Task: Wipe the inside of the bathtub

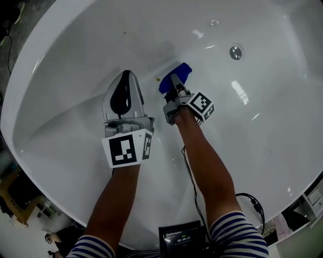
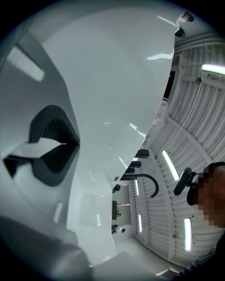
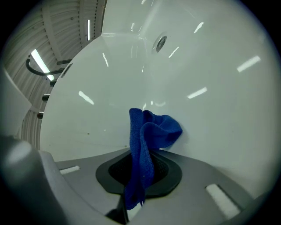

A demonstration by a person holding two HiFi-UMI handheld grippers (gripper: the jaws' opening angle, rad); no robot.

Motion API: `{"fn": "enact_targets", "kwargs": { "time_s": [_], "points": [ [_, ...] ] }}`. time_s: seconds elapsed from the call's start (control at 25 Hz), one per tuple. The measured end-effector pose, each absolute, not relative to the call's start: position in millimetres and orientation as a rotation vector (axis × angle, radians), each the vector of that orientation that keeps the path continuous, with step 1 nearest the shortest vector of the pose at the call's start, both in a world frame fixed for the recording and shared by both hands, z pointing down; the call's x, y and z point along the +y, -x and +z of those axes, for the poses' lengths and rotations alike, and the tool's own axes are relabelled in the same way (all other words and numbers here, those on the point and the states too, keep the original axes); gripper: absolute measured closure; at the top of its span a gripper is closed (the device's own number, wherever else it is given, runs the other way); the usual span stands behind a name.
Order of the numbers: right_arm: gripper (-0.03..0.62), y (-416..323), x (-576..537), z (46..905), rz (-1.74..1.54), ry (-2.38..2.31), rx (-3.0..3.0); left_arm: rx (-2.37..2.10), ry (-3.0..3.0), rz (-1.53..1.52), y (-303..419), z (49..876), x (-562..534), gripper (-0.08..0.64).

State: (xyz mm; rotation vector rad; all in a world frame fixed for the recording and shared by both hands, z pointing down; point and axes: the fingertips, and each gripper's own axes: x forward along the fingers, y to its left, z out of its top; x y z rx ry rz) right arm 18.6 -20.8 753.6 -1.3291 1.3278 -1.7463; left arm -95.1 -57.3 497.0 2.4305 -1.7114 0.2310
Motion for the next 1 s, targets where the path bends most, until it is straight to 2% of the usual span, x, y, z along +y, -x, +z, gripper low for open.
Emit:
{"fn": "enact_targets", "kwargs": {
  "time_s": [0.52, 1.0],
  "points": [
    [0.549, -10, -60, 781, -1.712, 1.321, 1.346, -1.719, -2.373, 0.234, 103, 533, -68, 0.558],
    [0.549, -10, -79, 740, -1.701, 1.275, 1.388, -1.721, -2.387, 0.213, 104, 514, -66, 0.558]
  ]
}}
